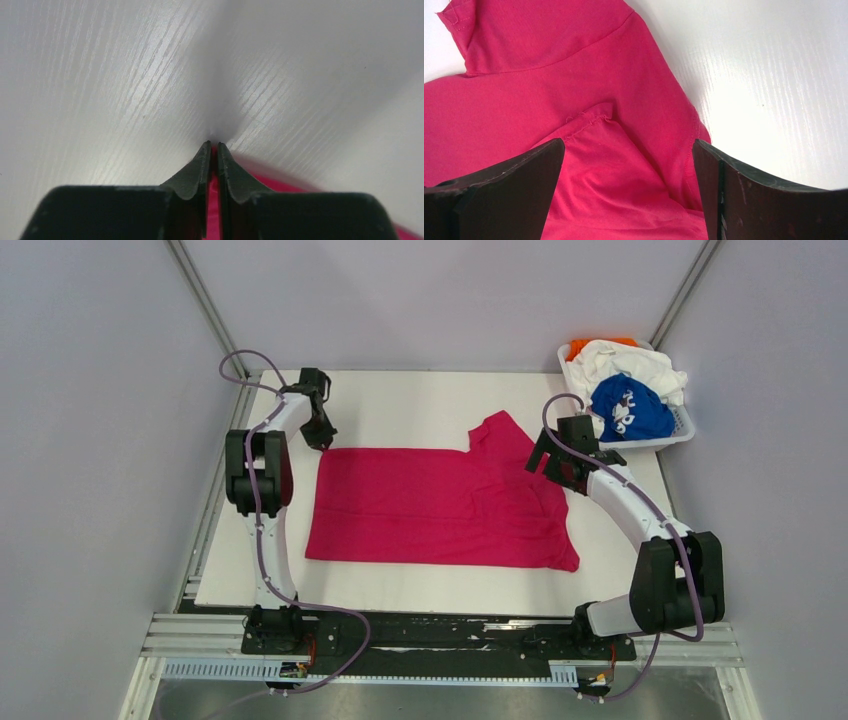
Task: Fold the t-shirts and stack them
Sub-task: Grab the side of the flattened tshirt furthest away from the robot with both arms
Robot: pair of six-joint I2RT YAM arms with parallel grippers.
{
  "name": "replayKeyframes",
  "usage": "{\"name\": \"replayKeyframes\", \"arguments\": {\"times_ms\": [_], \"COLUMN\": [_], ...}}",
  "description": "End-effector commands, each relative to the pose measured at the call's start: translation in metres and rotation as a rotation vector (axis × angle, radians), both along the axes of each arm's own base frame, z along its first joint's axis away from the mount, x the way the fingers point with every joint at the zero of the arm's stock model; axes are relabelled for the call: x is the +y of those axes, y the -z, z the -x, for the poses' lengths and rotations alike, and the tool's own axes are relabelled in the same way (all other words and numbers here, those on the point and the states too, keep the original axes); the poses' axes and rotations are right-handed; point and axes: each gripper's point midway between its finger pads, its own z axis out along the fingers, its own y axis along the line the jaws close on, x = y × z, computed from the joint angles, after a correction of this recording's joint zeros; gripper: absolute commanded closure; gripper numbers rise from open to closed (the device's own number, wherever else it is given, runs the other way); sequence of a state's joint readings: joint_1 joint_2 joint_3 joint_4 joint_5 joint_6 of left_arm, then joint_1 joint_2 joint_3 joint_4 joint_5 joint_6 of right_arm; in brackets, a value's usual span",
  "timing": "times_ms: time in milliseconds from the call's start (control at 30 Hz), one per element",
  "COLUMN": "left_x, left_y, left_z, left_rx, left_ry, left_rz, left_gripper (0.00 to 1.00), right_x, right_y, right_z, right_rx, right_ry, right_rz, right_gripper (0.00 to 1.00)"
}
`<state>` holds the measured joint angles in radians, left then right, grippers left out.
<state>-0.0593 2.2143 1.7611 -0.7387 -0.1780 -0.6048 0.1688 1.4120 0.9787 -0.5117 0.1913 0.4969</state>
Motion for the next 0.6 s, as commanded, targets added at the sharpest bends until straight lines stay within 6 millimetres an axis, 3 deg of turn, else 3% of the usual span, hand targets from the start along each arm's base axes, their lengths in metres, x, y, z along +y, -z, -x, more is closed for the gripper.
{"name": "replayKeyframes", "arguments": {"times_ms": [0,33,167,300,567], "left_x": [-0.005,-0.006,-0.009,-0.013,-0.019], "left_y": [0.002,0.001,-0.006,-0.03,-0.058], "left_z": [0.008,0.009,0.01,0.008,0.007], "left_rx": [0.047,0.047,0.033,-0.042,-0.122], "left_ry": [0.019,0.026,0.042,0.051,0.086], "left_rz": [-0.021,-0.019,-0.024,-0.024,-0.023], "left_gripper": [0.92,0.99,1.0,1.0,1.0], "right_x": [-0.005,-0.005,-0.003,0.003,0.034], "right_y": [-0.011,-0.011,-0.014,-0.026,-0.043], "right_z": [-0.008,-0.009,-0.014,-0.029,-0.099], "right_rx": [-0.05,-0.049,-0.055,-0.088,-0.136], "right_ry": [0.009,0.008,-0.001,-0.02,-0.153], "right_rz": [0.023,0.022,0.02,0.006,-0.042], "right_gripper": [0.0,0.0,0.0,0.0,0.02]}}
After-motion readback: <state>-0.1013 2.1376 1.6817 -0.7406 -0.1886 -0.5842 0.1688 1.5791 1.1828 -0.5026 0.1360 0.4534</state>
